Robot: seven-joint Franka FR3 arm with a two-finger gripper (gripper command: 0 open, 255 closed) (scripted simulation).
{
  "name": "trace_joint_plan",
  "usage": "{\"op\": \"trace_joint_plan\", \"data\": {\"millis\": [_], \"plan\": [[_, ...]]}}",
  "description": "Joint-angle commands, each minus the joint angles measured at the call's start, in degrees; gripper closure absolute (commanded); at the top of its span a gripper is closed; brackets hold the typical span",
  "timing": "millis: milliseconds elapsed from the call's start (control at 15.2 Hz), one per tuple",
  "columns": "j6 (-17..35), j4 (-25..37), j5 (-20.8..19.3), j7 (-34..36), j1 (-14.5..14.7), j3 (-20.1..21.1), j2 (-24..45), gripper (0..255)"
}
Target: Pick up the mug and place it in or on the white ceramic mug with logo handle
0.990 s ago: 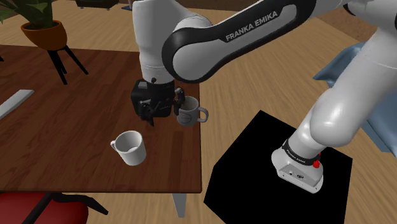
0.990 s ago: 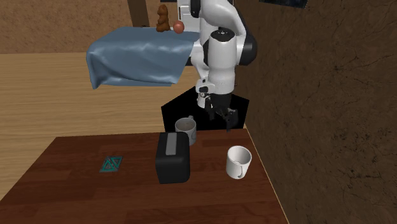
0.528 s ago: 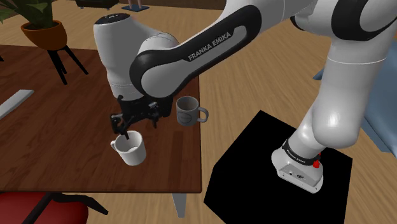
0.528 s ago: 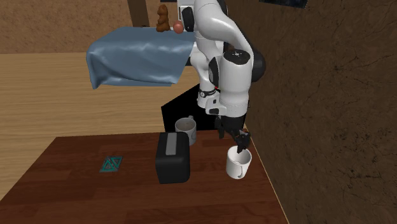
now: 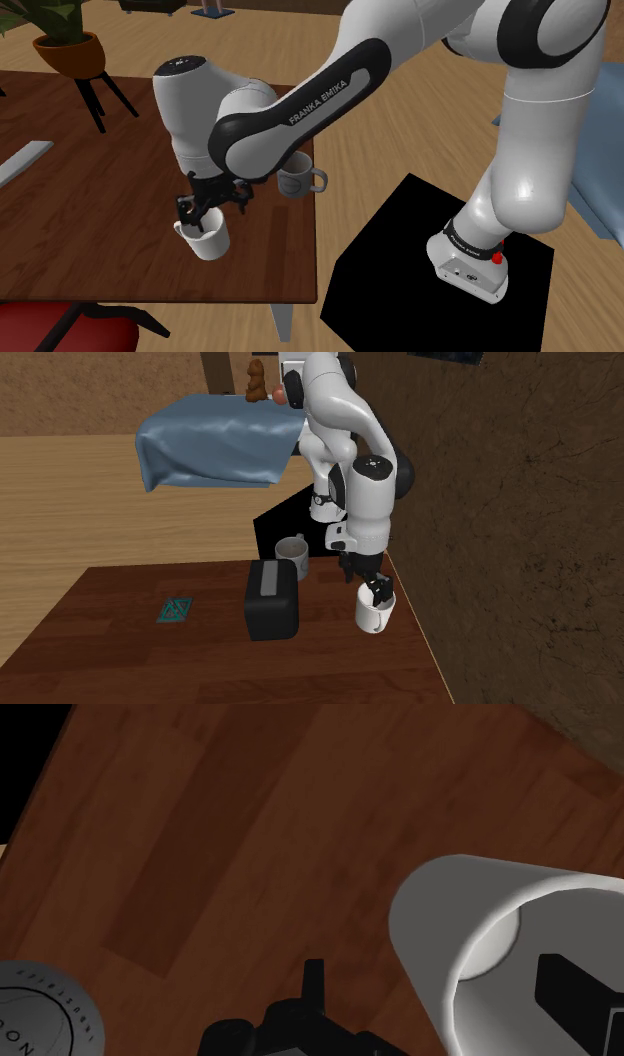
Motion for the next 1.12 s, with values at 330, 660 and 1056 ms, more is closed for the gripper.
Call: {"op": "trace_joint_plan", "data": {"millis": [330,660,1056], "plan": [[0.42,-0.18,-0.17,0.07,0.05,-0.09,0.22,0],[0.41,-0.18,-0.17,0.07,0.05,-0.09,0.22,255],[0.42,-0.18,-0.17,0.07,0.05,-0.09,0.22,255]]}}
